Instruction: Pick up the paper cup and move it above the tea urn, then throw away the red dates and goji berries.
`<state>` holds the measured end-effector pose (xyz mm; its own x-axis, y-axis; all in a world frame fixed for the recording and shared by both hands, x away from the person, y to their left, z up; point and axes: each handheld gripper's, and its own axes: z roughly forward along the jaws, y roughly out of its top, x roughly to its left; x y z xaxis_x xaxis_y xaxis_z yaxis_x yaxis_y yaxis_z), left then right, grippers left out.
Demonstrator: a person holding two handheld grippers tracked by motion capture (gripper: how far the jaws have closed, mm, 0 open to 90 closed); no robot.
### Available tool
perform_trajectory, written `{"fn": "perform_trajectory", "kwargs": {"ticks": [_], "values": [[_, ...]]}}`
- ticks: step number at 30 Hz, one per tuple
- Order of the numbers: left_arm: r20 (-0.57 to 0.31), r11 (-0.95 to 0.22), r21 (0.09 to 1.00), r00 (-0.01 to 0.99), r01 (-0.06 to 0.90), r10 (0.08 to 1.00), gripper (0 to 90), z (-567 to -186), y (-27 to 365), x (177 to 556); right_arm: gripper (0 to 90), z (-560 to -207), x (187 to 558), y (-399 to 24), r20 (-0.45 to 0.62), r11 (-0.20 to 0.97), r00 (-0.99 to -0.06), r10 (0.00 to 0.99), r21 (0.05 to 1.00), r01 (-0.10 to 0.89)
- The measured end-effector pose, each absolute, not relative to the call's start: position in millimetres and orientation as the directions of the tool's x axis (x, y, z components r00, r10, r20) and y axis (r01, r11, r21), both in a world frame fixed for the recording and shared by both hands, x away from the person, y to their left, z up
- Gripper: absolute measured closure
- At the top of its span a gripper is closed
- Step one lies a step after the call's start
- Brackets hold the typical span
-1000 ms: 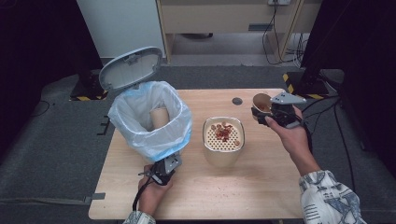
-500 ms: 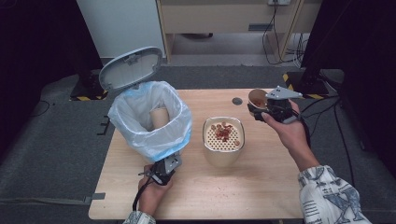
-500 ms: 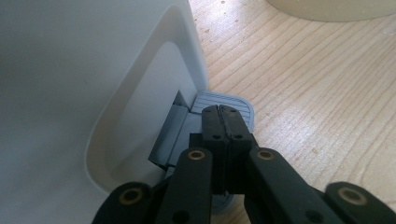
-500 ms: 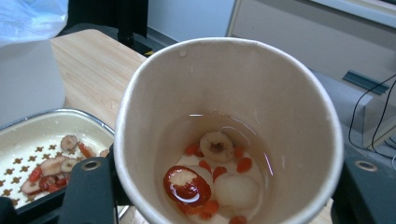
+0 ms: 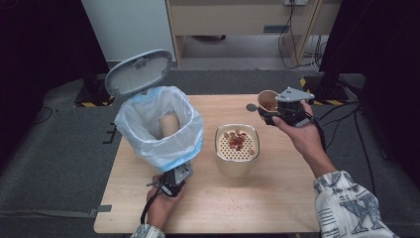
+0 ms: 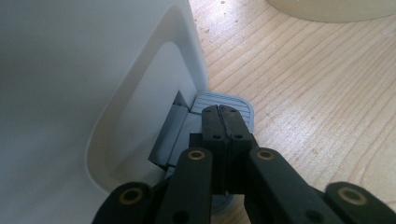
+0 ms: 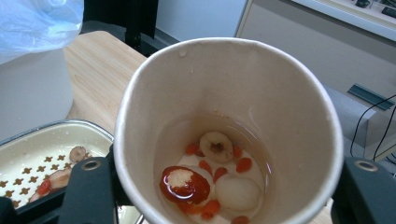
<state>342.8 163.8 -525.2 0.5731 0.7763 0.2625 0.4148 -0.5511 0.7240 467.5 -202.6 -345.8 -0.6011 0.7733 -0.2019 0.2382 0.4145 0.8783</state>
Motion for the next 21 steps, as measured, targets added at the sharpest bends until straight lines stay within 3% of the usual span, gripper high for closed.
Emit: {"fn": "perform_trajectory", "kwargs": {"ticks": [21], "values": [[0.263,-0.551,0.724,0.572,0.415,0.777,88.9,-525.2,163.6,342.9,34.2,-345.3,470.6,-191.0,-0.267,0.474,-0.667,0.696,0.868,0.147]]}}
